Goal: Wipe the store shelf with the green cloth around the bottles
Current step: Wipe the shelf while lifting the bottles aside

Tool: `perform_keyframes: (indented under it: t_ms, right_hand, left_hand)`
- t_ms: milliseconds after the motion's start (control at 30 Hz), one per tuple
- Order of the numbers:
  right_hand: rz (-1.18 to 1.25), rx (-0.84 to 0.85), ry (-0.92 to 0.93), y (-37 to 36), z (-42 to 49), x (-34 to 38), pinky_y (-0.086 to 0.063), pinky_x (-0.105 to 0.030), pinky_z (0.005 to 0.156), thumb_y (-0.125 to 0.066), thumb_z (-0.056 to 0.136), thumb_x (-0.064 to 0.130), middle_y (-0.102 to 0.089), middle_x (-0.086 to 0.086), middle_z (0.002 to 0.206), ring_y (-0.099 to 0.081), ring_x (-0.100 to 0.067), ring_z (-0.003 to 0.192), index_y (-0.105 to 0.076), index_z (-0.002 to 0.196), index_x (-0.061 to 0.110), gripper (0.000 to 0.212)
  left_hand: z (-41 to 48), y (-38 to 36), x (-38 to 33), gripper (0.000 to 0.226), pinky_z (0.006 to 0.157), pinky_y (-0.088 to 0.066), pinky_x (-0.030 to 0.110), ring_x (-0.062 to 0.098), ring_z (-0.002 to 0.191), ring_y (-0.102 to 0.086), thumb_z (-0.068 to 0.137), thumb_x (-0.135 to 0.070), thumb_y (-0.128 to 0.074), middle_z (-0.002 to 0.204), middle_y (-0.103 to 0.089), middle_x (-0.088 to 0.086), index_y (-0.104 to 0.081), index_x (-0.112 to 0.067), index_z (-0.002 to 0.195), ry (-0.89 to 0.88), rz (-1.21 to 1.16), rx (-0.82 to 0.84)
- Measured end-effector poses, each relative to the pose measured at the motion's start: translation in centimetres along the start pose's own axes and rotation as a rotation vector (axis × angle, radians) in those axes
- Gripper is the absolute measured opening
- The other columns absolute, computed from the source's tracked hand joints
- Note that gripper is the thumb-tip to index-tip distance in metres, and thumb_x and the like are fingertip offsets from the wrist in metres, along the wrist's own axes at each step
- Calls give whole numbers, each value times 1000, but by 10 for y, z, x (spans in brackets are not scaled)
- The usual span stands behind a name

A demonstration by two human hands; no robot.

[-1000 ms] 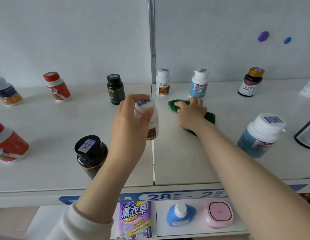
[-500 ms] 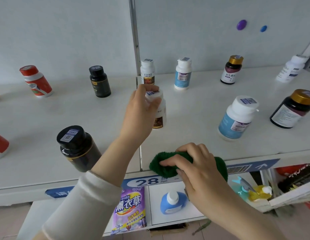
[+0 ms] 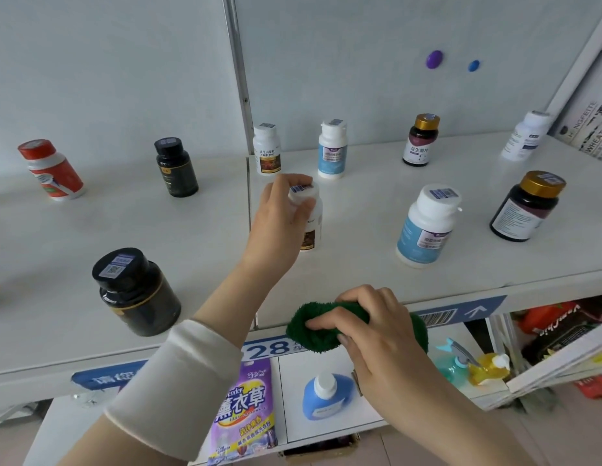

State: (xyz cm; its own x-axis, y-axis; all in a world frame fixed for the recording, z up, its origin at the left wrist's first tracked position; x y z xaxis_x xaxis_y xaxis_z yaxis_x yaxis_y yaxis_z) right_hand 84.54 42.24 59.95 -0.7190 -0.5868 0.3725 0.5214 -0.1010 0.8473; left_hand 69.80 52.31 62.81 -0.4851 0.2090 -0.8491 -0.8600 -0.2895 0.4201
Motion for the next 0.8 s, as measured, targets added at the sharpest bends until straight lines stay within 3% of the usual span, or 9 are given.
perform_keyframes:
  t_ms: [100,200,300,467,533,567,633,700,800]
  right_hand:
    - [34,42,-14,0,2,0,-41,-33,71,-63,74,-4,-57,-5,93,-54,-26,86,-69,97,22,35]
    - [202,126,-30,6,-3,-5,-35,-26,86,-51,87,0,-49,9,101,-46,-12,100,-62,106,38,44]
    - [749,190,-148,19,-16,-7,-43,-11,82,-47,87,13,-58,18,103,-56,-9,92,-55,103,51,42]
    - [1700,309,-502,13,-33,-1,-56,-31,69,-58,69,2,-69,-8,106,-66,-24,87,-59,107,29,47]
    - [1738,405,-594,0,-30,4,-56,-34,68,-65,64,-3,-67,-17,106,-66,-27,86,-53,119,18,60]
    - [1673,460,-593,-8,-28,7,-56,-31,70,-59,75,1,-66,-17,104,-66,-23,86,-51,123,13,50]
    - [1576,529,-625,-25,-22,13,-54,-22,63,-40,88,-1,-67,-13,93,-68,-11,76,-47,127,4,40]
    - [1646,586,-683,-34,-22,21,-55,-23,58,-44,82,7,-72,-10,89,-70,-15,74,-50,122,5,40]
    - [1805,759,-655,-38,-37,34,-54,-36,85,-59,81,35,-67,-10,113,-65,-25,103,-58,120,13,45]
  left_hand:
    - [-9,2,-1,32,85,-34,7,8,114,-40,97,-22,-40,128,-37,-4,-41,-21,129,-27,30,-23]
    - [-29,15,-5,36,95,-27,5,2,124,-35,97,-27,-38,134,-38,-7,-40,-21,132,-74,29,-135]
    - [-71,30,-11,28,101,-38,18,2,121,-47,95,-35,-39,127,-54,-8,-49,-26,120,-149,-182,-225]
    - [-150,32,-6,34,97,-45,32,6,119,-53,87,-50,-43,124,-59,-16,-53,-39,118,-69,-261,18]
    - [-165,30,0,36,97,-45,34,4,118,-53,82,-53,-45,121,-60,-18,-54,-42,115,54,-237,132]
    - [-169,31,2,34,97,-45,35,5,115,-55,81,-52,-46,117,-62,-15,-58,-39,110,87,-248,136]
    - [-177,34,5,26,95,-47,37,10,108,-60,82,-44,-52,111,-66,-8,-63,-27,98,122,-273,69]
    - [-184,40,11,12,89,-50,36,12,101,-64,81,-34,-57,107,-68,-7,-62,-23,79,158,-283,-50]
    - [-200,51,21,14,76,-50,31,10,86,-66,83,-27,-62,94,-70,-10,-58,-29,70,251,-246,-217]
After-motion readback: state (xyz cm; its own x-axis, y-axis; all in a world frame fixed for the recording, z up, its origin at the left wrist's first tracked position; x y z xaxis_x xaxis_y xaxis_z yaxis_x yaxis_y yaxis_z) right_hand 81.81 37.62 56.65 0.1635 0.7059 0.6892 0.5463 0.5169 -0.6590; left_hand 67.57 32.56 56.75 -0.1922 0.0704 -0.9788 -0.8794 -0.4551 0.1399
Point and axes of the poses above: each hand's wrist, its own z-axis towards the middle knuckle, its own y-axis out of the back of the hand, x = y × z, the point moved 1 cm from there along z, towards the middle knuckle
